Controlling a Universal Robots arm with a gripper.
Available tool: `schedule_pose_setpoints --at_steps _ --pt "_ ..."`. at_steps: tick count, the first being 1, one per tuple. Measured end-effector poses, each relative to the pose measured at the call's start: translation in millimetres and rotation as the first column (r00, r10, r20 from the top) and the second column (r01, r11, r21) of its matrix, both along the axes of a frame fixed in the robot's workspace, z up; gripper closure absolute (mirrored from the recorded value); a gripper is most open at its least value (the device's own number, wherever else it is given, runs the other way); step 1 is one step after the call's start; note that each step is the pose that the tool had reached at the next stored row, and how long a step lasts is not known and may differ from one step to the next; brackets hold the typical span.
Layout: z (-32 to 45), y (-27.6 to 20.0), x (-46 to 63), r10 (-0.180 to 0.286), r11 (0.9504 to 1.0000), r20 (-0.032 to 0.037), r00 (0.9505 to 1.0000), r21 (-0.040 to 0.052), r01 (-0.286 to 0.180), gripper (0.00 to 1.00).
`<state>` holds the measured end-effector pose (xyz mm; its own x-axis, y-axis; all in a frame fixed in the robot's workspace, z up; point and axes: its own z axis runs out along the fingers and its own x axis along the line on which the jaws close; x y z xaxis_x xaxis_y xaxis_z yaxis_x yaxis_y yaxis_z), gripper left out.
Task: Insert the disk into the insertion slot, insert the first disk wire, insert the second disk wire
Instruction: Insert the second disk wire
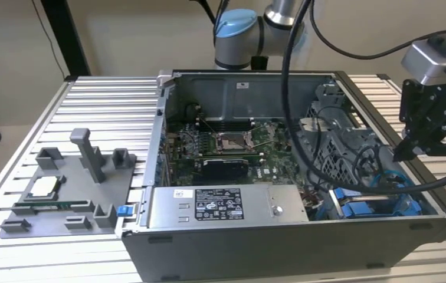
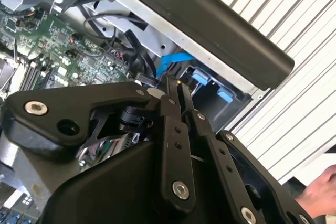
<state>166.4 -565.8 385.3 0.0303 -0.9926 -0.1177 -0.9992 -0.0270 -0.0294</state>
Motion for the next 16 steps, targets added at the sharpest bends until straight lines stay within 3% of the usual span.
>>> schedule_pose_setpoints --at_steps 4,12,16 --pt "4.3 0.1 -11.4 -0.003 1.0 0.0 1.0 0.0077 0.003 1.0" --pt "4.7 -0.3 -40.2 -0.005 0.9999 0.0004 1.0 0.0102 0.005 1.0" --pt "4.2 -2.1 -49.2 -0.005 0.9999 0.0052 1.0 0.0101 0.005 1.0"
